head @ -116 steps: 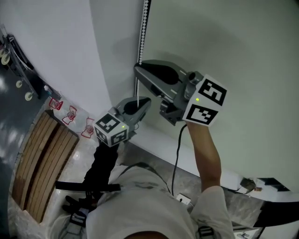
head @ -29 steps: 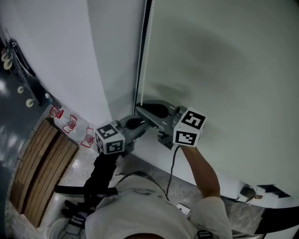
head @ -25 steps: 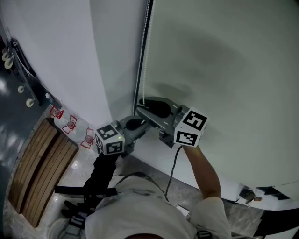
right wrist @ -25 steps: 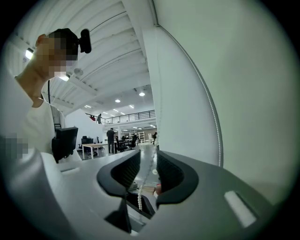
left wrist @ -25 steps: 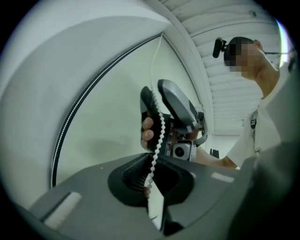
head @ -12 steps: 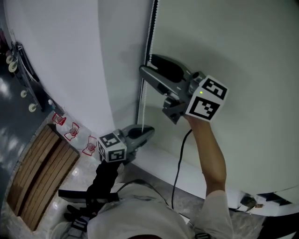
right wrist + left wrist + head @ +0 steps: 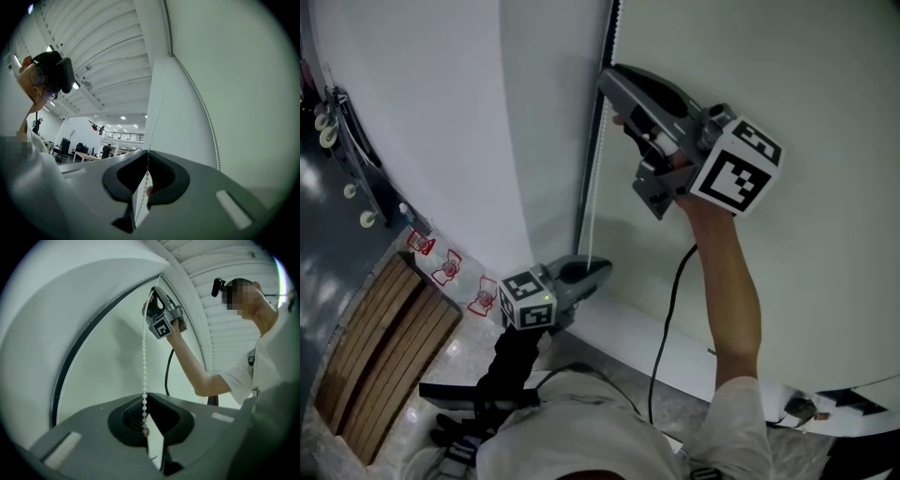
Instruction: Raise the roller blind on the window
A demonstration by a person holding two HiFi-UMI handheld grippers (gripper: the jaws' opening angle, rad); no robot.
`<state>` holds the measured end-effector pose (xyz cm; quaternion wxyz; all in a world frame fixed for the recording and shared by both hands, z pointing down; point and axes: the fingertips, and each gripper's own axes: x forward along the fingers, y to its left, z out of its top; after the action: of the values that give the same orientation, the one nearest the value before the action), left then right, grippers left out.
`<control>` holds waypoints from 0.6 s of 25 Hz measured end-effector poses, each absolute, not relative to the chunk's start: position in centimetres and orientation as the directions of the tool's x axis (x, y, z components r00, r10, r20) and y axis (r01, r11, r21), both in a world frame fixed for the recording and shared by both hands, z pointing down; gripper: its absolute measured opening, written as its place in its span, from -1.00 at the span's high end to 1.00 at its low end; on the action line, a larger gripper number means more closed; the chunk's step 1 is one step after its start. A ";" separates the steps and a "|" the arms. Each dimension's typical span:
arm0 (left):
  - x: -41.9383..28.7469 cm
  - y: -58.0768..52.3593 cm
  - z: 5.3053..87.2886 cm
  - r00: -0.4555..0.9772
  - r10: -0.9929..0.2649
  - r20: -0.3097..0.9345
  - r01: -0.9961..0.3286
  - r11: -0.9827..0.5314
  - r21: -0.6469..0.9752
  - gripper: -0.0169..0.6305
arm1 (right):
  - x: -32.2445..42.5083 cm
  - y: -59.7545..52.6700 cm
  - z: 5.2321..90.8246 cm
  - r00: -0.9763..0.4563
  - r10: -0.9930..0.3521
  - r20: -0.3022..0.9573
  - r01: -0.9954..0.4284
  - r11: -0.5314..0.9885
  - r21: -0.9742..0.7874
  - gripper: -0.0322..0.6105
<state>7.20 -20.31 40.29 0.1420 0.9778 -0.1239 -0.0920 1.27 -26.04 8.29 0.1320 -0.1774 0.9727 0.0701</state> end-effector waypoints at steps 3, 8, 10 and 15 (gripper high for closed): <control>7.1 -20.3 40.5 0.953 -0.269 -0.142 -0.217 -0.928 0.303 0.95 | 1.3 -25.9 8.5 -0.907 -0.320 -0.275 -0.347 0.936 0.056 0.88; 7.3 -20.2 40.6 0.954 -0.264 -0.138 -0.213 -0.928 0.306 0.95 | 0.8 -25.3 8.7 -0.926 -0.301 -0.228 -0.326 0.942 0.083 0.88; 7.3 -20.2 40.7 0.955 -0.262 -0.139 -0.211 -0.929 0.305 0.95 | 0.4 -25.0 8.9 -0.936 -0.291 -0.198 -0.315 0.944 0.101 0.88; 7.2 -20.0 40.8 0.955 -0.261 -0.143 -0.207 -0.928 0.310 0.95 | -0.1 -24.3 9.9 -0.953 -0.273 -0.134 -0.288 0.951 0.110 0.89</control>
<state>7.24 -20.01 40.82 0.1476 0.9775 -0.1199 -0.0914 -0.08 -24.29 9.85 0.0587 -0.1424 0.9860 0.0645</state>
